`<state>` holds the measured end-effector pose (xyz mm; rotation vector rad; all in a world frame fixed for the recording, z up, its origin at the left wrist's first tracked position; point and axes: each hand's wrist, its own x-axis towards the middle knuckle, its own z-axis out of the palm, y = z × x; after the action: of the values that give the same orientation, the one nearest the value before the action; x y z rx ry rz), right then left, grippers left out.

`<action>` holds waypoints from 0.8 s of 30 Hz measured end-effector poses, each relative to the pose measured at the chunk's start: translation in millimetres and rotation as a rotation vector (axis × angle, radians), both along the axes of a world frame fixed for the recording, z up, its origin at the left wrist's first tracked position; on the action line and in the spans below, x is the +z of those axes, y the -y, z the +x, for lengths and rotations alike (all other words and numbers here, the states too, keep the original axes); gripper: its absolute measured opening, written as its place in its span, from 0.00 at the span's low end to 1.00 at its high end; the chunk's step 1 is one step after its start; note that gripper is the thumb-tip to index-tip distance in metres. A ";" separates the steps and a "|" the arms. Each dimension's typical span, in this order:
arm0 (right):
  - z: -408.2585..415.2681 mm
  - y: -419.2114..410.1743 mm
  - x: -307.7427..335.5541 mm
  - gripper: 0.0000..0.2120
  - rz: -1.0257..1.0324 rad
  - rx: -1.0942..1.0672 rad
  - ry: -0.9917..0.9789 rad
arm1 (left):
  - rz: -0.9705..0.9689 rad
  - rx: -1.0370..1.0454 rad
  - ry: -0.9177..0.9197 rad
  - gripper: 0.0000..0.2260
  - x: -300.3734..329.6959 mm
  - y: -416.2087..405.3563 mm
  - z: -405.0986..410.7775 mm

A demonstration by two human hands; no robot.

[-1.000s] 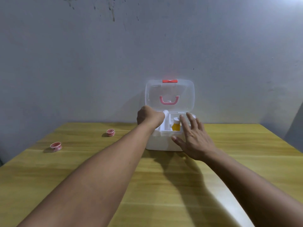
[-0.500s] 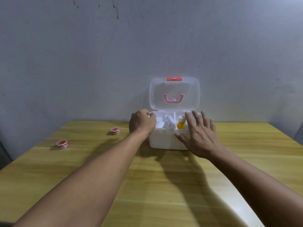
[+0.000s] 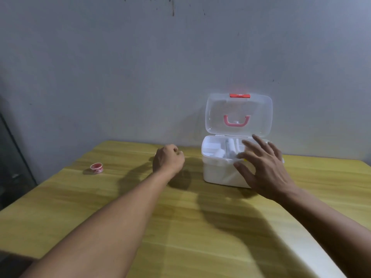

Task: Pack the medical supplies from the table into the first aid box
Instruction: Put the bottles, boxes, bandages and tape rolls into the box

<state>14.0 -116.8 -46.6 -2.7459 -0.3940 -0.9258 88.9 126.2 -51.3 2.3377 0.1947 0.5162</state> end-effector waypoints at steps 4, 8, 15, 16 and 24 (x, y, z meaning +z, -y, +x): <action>-0.8 7.5 -1.7 0.23 0.085 -0.096 0.054 | 0.096 -0.011 -0.037 0.16 -18.2 -29.4 20.2; 0.7 8.1 -10.7 0.29 0.096 -0.185 0.036 | 0.178 -0.043 -0.015 0.13 -34.2 -47.0 40.0; 9.9 11.5 -20.2 0.29 0.028 -0.197 0.087 | 0.175 -0.082 -0.045 0.05 -41.8 -55.9 59.0; 9.7 11.1 -20.4 0.29 0.021 -0.204 0.096 | 0.174 -0.077 -0.042 0.04 -40.7 -56.7 58.9; 2.3 5.4 -18.2 0.33 -0.047 -0.302 0.036 | 0.222 -0.030 -0.054 0.07 -28.8 -93.6 34.8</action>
<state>16.3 -122.2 -64.8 -2.8866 -0.0038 -1.0472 123.7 219.8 -80.1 2.5689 0.1322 0.4808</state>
